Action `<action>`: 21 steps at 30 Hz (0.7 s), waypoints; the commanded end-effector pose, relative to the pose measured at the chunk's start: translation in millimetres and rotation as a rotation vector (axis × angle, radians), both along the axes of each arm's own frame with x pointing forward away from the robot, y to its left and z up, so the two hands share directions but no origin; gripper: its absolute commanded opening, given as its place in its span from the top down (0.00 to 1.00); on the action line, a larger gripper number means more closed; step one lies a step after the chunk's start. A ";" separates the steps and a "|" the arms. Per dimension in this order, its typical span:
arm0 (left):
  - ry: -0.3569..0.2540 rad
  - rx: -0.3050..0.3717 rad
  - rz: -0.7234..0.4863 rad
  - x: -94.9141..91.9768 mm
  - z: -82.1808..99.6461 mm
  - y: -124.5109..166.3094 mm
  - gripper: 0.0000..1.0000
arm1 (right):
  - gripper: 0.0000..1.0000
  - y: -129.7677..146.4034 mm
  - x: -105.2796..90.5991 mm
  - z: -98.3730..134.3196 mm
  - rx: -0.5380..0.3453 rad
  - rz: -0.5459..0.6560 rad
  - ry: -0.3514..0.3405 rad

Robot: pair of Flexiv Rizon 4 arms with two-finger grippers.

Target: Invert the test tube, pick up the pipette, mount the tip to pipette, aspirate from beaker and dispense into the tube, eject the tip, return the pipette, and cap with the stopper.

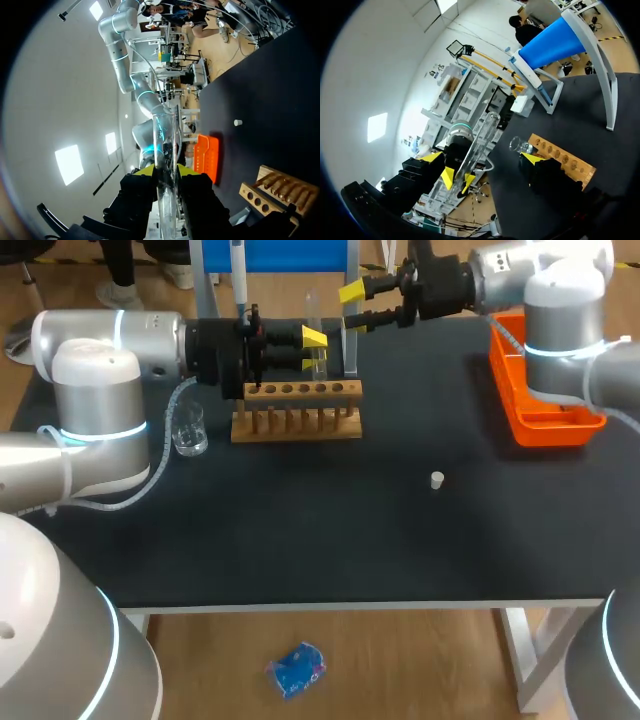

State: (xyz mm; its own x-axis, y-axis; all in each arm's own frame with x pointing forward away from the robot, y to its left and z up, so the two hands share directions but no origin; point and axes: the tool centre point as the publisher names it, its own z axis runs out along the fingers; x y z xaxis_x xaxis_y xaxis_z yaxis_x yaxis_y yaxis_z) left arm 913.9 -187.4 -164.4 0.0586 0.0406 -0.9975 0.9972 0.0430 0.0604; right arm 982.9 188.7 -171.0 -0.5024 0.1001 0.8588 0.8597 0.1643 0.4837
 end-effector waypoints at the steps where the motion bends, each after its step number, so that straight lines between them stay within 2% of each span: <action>1: -0.001 0.001 0.002 -1.1 0.8 0.5 1.00 | 0.00 -8.5 -0.3 -16.8 -0.015 0.018 -0.186; 2: -0.001 0.001 0.002 -1.1 0.8 0.5 1.00 | 0.00 -13.3 0.2 -22.7 -0.024 0.022 -0.276; 4: -0.001 0.001 0.002 -1.1 0.8 0.5 1.00 | 0.00 -21.9 0.3 -31.5 -0.046 0.032 -0.394; 11: -0.001 0.001 0.002 -1.1 0.8 0.5 1.00 | 0.00 -37.7 0.5 -48.3 -0.199 0.064 -0.772; 12: -0.001 0.001 0.002 -1.1 0.8 0.5 1.00 | 0.00 -37.6 0.1 -50.1 -0.204 0.079 -0.792; 14: -0.001 0.001 0.002 -1.1 0.8 0.5 1.00 | 0.00 -36.0 0.5 -58.6 -0.270 0.130 -0.870; 16: -0.001 0.001 0.002 -1.1 0.8 0.5 1.00 | 0.00 -35.3 1.0 -65.4 -0.311 0.161 -0.870; 21: -0.001 0.001 0.002 -1.1 0.8 0.5 1.00 | 0.00 -35.3 1.0 -65.4 -0.311 0.161 -0.870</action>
State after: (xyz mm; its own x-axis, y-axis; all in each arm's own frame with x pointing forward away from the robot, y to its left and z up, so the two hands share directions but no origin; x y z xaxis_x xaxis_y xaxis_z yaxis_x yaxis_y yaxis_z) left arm 913.8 -187.4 -164.3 0.0586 0.0406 -0.9975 0.9973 0.0430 0.0603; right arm 987.3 152.6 -243.5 -0.9360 0.1421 0.3222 0.3521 0.3627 0.8628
